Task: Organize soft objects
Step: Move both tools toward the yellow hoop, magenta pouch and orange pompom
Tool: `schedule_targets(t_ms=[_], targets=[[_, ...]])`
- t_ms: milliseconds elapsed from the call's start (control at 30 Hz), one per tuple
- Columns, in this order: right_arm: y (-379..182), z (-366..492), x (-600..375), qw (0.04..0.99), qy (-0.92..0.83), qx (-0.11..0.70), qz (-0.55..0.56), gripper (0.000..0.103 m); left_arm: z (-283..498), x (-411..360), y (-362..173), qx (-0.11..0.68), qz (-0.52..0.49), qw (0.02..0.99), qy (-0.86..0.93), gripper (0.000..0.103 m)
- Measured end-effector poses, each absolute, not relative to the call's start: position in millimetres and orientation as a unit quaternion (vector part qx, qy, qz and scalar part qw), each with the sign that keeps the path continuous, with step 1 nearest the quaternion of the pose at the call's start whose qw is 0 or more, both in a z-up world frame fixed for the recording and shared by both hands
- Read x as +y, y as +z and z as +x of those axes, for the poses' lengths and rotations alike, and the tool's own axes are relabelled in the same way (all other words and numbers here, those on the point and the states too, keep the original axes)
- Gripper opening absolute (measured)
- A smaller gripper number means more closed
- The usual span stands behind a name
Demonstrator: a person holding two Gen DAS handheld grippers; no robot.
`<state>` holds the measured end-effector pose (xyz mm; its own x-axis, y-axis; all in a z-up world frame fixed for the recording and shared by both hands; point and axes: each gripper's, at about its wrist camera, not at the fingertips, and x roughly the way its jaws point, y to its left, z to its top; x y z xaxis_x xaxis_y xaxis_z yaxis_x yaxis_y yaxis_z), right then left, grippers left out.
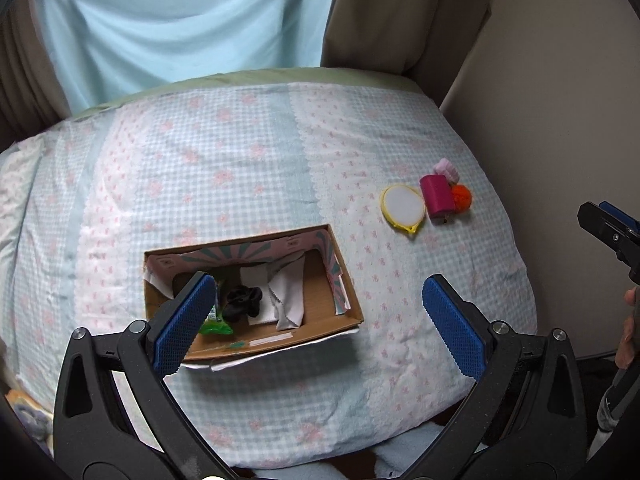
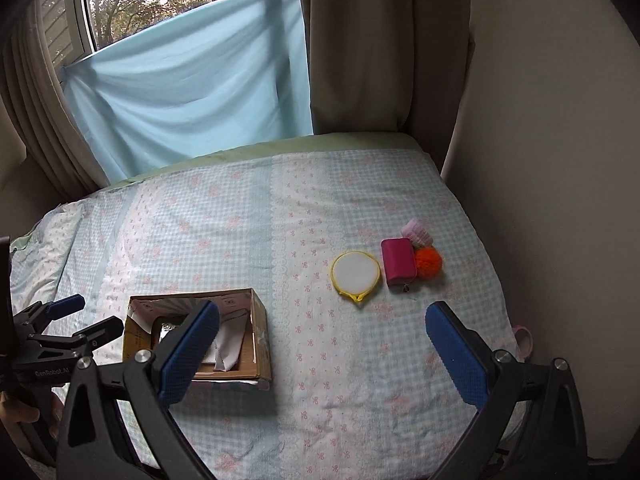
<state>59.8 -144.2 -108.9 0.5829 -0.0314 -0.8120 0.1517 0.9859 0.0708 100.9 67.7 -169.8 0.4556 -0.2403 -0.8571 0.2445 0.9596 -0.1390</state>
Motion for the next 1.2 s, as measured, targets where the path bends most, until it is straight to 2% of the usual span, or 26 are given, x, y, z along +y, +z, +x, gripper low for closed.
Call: schedule_targets(t_ms=[367,667,967,1200], targets=[[-124,87,-284,0.896,0.007,0.439,0.067,0.103,100,-49,-177,0.516,-0.050,0.849,-0.101,0.103],[-151,114,-351,0.883,0.010,0.459,0.098,0.103,120,-106,-200,0.534,-0.036,0.837,-0.111,0.103],[-202,150,-394,0.865,0.003,0.479,0.149,0.103,179,-156,-275,0.566,-0.037,0.814,-0.127,0.103],[-270,187,-417,0.852,-0.014,0.495,0.169,0.103,229,-195,-347,0.544,-0.006,0.826,-0.151,0.103]])
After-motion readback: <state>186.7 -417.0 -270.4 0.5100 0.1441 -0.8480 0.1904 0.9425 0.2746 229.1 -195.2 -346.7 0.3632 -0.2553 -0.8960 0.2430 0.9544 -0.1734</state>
